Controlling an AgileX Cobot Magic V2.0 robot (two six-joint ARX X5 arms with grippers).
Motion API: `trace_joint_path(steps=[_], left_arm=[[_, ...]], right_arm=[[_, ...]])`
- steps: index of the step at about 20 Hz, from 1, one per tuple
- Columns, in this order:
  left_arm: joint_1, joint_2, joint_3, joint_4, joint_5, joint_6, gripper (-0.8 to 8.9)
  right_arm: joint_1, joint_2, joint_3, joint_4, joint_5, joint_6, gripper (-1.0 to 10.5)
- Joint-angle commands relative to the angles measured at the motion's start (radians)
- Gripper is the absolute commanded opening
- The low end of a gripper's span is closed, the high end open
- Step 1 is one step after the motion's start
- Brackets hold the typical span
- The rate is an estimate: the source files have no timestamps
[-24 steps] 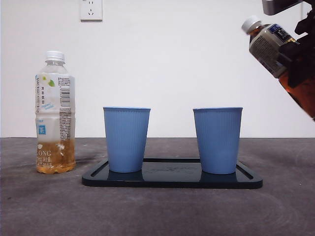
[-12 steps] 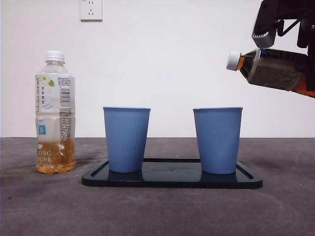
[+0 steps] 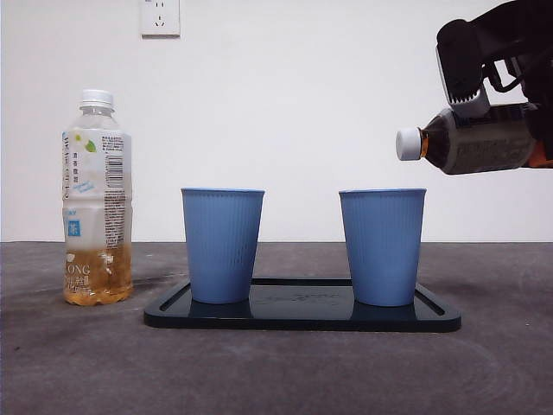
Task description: Pour the drink into the cup
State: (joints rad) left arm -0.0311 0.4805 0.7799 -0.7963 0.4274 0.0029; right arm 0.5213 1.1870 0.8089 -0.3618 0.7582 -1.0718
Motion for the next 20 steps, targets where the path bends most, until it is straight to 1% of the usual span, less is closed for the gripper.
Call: trace_joint_path(steps=[1,15,17,18,20], left_arm=[[-0.002,0.002,0.018,0.007,0.009,0.012,4.41],[-0.003,0.002,0.018,0.007,0.009,0.012,4.41],[-0.003,0.002,0.018,0.007,0.009,0.012,4.41],[-0.003,0.002,0.018,0.007,0.009,0.012,4.41],[-0.003,0.002,0.018,0.007,0.009,0.012,4.41]], right_arm=[[0.008,0.008,0.035,0.04,0.03,-0.01,1.1],[0.008,0.009,0.035,0.048,0.028,0.0,1.1],[0.008,0.008,0.035,0.072,0.028,0.058,1.1],[0.005,0.004,0.037,0.09,0.027,0.103,1.1],[-0.002,-0.014,0.054,0.088,-0.006,0.195,1.1]])
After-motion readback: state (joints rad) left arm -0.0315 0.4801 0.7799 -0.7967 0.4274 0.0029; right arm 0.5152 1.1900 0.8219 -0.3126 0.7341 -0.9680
